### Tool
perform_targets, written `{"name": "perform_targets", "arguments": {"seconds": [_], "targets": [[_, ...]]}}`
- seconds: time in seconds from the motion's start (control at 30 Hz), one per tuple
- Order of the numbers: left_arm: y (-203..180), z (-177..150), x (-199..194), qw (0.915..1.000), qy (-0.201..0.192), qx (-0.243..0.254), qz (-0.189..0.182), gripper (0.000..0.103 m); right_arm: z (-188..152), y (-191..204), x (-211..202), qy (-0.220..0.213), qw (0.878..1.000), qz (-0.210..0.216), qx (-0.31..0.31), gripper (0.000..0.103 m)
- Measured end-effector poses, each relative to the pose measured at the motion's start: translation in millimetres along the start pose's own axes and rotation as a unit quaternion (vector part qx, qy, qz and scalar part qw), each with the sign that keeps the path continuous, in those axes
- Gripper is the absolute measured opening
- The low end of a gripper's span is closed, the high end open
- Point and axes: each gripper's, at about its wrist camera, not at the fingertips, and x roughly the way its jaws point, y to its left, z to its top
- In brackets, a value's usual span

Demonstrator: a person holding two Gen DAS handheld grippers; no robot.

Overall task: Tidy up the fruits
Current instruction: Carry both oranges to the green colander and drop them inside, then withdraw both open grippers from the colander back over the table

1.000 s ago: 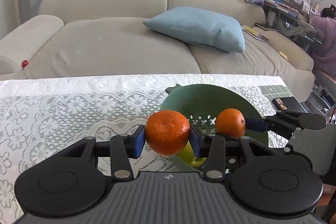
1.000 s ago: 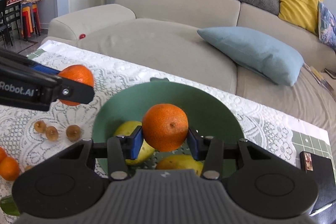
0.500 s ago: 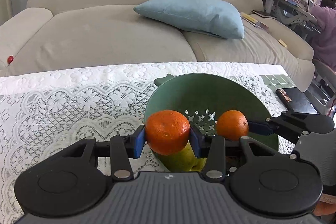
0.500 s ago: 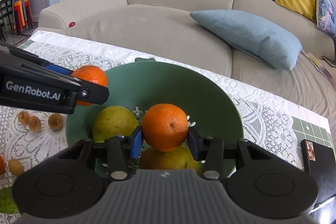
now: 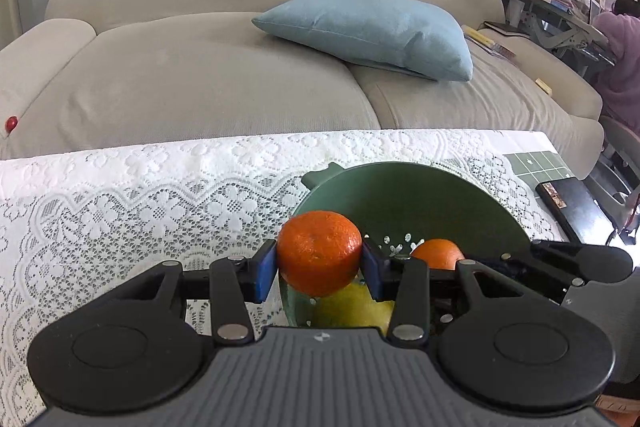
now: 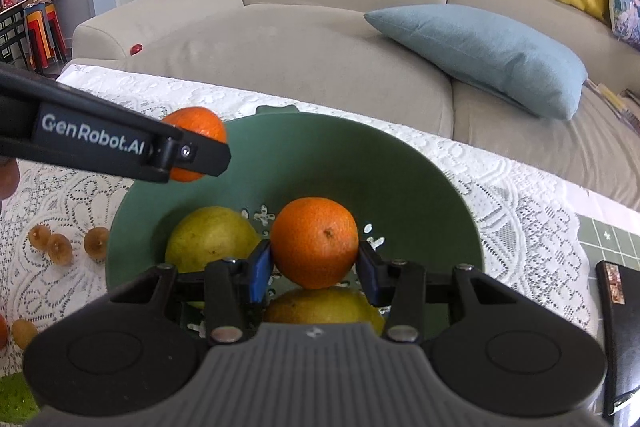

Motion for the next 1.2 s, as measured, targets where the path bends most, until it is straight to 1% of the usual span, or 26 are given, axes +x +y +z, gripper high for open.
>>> {"name": "perform_targets", "arguments": {"seconds": [0.13, 0.23, 0.3, 0.4, 0.47, 0.5, 0.57, 0.6, 0.7, 0.83, 0.93, 1.0, 1.03, 1.1, 1.17, 1.2], "targets": [[-2, 2, 1, 1.0, 0.007, 0.005, 0.005, 0.05, 2, -2, 4, 0.005, 1.0, 0.005, -0.003, 0.043], [-5, 4, -2, 0.9997, -0.006, 0.019, 0.013, 0.05, 3, -3, 7, 0.008, 1.0, 0.008, 0.003, 0.043], [-6, 6, -3, 0.9994, -0.007, 0.027, 0.019, 0.05, 4, -4, 9, 0.01, 1.0, 0.008, 0.007, 0.043], [-6, 8, -7, 0.9997, -0.008, 0.024, -0.001, 0.05, 4, -5, 9, 0.01, 1.0, 0.008, 0.008, 0.043], [-11, 7, -8, 0.9994, -0.009, 0.031, -0.016, 0.05, 5, -5, 7, 0.006, 1.0, 0.009, 0.011, 0.045], [-15, 7, -7, 0.9991, -0.007, 0.038, -0.018, 0.05, 6, -6, 6, 0.005, 1.0, 0.01, 0.013, 0.046], [-23, 5, -4, 0.9985, 0.0, 0.052, -0.018, 0.05, 6, -7, 5, 0.002, 1.0, 0.008, 0.014, 0.05], [-26, 4, 0, 0.9983, 0.005, 0.056, -0.016, 0.05, 6, -6, 4, 0.001, 1.0, 0.008, 0.013, 0.05], [-30, 3, 10, 0.9981, 0.02, 0.056, -0.013, 0.05, 5, -6, 4, 0.001, 1.0, 0.01, 0.013, 0.051], [-29, 1, 21, 0.9978, 0.036, 0.055, -0.006, 0.05, 4, -6, 3, 0.001, 1.0, 0.007, 0.015, 0.054], [-27, -1, 22, 0.998, 0.036, 0.052, -0.007, 0.051, 4, -6, 4, 0.001, 1.0, 0.007, 0.018, 0.055], [-27, -1, 23, 0.9981, 0.037, 0.049, -0.006, 0.053, 4, -5, 4, 0.001, 1.0, 0.005, 0.017, 0.056], [-27, -1, 23, 0.998, 0.037, 0.05, -0.005, 0.058, 4, -4, 4, 0.001, 1.0, 0.004, 0.016, 0.056], [-27, -2, 21, 0.9978, 0.036, 0.054, -0.01, 0.061, 4, -3, 3, 0.0, 1.0, 0.003, 0.017, 0.057], [-27, -2, 17, 0.9978, 0.033, 0.055, -0.014, 0.067, 4, -3, 2, -0.002, 1.0, 0.002, 0.018, 0.06], [-27, -2, 15, 0.9978, 0.031, 0.057, -0.014, 0.067, 4, -3, 1, -0.004, 1.0, 0.001, 0.019, 0.06]]}}
